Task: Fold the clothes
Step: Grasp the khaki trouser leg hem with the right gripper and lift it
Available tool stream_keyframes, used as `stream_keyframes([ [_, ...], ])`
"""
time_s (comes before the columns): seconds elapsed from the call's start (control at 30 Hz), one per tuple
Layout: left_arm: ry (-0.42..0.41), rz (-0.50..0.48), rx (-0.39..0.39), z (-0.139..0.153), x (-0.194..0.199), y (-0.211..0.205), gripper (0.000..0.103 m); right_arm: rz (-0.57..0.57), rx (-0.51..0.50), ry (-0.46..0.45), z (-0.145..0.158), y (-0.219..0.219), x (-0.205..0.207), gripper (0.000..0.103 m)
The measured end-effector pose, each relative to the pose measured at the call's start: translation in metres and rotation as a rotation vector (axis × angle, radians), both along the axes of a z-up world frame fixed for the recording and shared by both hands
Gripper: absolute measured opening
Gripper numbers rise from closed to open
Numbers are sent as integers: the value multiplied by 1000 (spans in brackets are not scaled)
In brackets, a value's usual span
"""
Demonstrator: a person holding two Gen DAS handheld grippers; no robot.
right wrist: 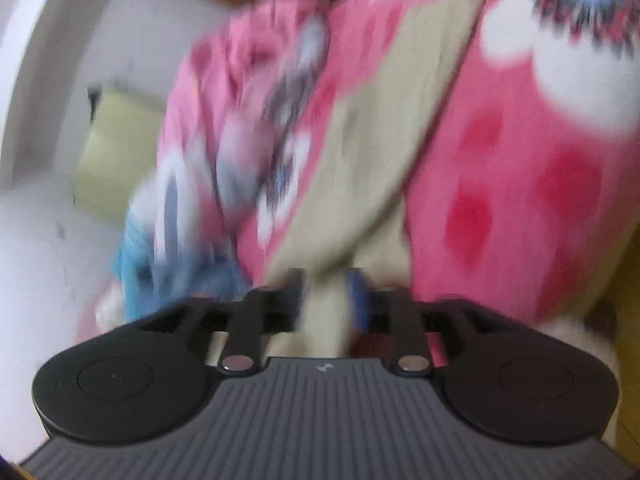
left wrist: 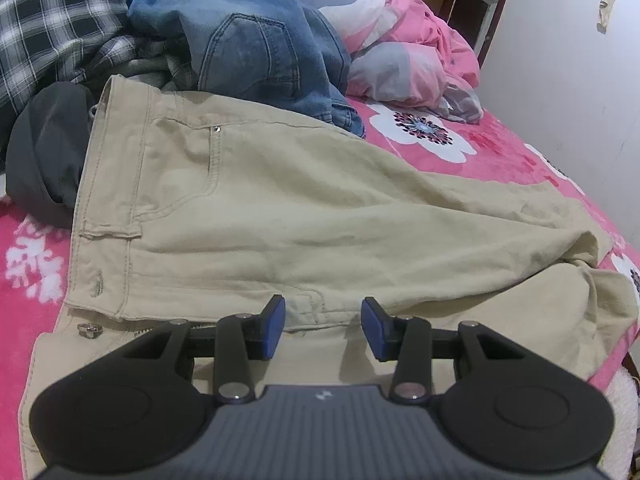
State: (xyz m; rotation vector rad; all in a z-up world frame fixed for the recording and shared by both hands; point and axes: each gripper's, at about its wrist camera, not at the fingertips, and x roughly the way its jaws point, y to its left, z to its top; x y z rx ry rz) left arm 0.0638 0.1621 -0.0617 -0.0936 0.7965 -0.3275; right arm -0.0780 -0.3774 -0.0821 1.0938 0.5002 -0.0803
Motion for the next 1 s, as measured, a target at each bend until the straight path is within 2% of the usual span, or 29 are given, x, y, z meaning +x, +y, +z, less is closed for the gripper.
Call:
stream_keyframes([
  [0.07,2,5,0,0,0,0,43,-72,10,-8,1,-27,12,55],
  [0.23,5,13,2,-1,0,0,44,-132,-3,163,-33,-68,93,54],
  [0.27,6,15,3,-1,0,0,44,-128,-19,149,-30,-68,104,48],
  [0.3,6,15,6,-1,0,0,43,-124,-36,132,-27,-68,115,25],
  [0.33,6,16,9,-1,1,0,43,-120,-52,116,-23,-67,127,10],
  [0.37,8,15,12,-1,1,0,43,-116,-69,99,-20,-66,138,3],
  [0.5,17,12,16,-1,3,0,44,-99,-134,32,-7,-64,182,2],
  [0.57,18,7,26,-1,3,-2,44,-5,-212,-57,29,-40,214,2],
  [0.63,17,3,35,-1,4,-4,45,143,-276,-118,62,-4,256,2],
  [0.7,20,3,33,-2,4,-4,46,301,-332,-156,91,32,301,5],
  [0.77,24,6,30,-2,5,-3,46,427,-409,-134,102,70,332,7],
  [0.83,26,7,29,-1,4,-3,46,546,-479,-79,104,103,355,27],
  [0.87,27,6,29,-1,4,-3,47,602,-509,-33,100,116,361,48],
  [0.9,26,4,30,-1,4,-3,47,657,-539,13,97,130,367,54],
  [0.97,25,2,30,-1,3,-3,47,712,-605,73,89,138,357,56],
  [1.0,25,1,29,-1,3,-3,47,695,-589,69,88,125,341,57],
])
